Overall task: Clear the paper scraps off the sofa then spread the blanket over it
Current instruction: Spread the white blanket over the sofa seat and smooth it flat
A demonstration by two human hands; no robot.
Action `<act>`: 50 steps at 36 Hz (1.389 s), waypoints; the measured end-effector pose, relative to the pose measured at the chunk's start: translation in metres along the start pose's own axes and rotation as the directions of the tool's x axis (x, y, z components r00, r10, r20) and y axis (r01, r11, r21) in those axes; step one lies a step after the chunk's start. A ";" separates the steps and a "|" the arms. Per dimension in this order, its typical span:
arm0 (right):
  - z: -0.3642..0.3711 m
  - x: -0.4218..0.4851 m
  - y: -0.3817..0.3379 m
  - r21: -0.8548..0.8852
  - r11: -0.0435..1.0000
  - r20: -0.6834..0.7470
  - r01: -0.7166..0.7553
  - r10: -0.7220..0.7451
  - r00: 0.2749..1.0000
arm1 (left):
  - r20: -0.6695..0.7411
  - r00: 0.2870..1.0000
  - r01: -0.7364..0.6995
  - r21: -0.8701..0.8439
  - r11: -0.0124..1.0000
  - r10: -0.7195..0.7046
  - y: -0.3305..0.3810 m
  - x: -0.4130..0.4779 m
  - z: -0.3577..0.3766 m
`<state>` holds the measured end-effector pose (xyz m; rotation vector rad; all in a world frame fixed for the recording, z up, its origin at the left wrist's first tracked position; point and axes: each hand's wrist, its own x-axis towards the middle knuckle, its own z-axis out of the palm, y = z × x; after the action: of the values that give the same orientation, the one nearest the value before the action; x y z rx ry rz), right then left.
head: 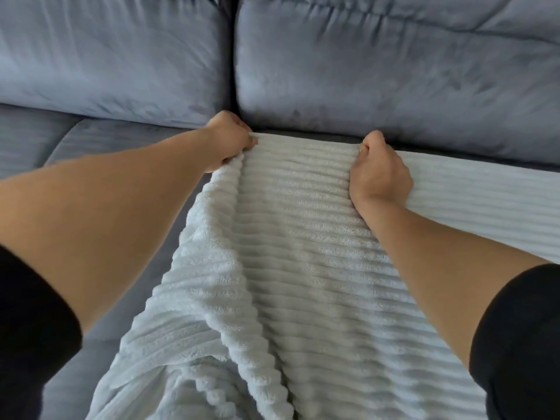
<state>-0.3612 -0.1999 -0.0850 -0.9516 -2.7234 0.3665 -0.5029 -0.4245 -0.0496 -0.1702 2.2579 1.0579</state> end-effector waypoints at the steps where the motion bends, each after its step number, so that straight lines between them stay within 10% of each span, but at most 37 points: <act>1: -0.001 0.000 -0.001 0.006 1.000 0.003 -0.006 0.006 1.000 | 0.008 1.000 0.012 -0.018 1.000 -0.012 0.003 -0.002 0.000; 8: -0.020 0.001 -0.028 -0.125 0.980 0.170 0.154 -0.132 0.976 | 0.184 0.977 0.164 -0.355 0.920 -0.103 -0.007 -0.018 -0.031; 11: -0.021 0.001 -0.068 -0.015 0.905 0.404 0.424 -0.383 0.831 | 0.235 0.971 0.162 -0.479 0.863 -0.052 -0.019 -0.021 -0.040; 19: -0.002 -0.001 -0.095 -0.029 0.928 0.501 0.373 -0.309 0.808 | 0.436 0.899 0.304 -0.665 0.682 0.024 -0.057 -0.031 -0.063; 26: -0.004 0.002 -0.089 0.013 0.909 0.532 0.417 -0.359 0.767 | 0.425 0.899 0.218 -0.211 0.953 -0.111 -0.047 -0.023 -0.103; 34: 0.001 -0.012 -0.091 -0.032 0.894 0.382 0.446 -0.402 0.833 | 0.631 0.728 0.278 0.085 0.957 -0.267 -0.032 -0.020 -0.134; 38: 0.006 -0.017 -0.088 -0.070 0.882 0.257 0.466 -0.436 0.863 | 0.440 0.868 0.140 0.226 0.964 -0.229 -0.030 -0.017 -0.133; 42: 0.011 -0.025 -0.085 -0.059 0.890 0.121 0.452 -0.443 0.888 | -0.022 0.985 -0.121 0.602 0.789 0.169 -0.036 -0.007 -0.098; 50: 0.020 -0.026 -0.078 -0.010 0.898 0.000 0.440 -0.440 0.898 | -0.324 0.944 -0.027 0.101 0.995 0.058 -0.069 0.021 -0.073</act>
<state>-0.3926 -0.2785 -0.0832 -0.3101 -2.8296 0.2621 -0.5299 -0.5208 -0.0716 -0.2755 2.6148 1.0010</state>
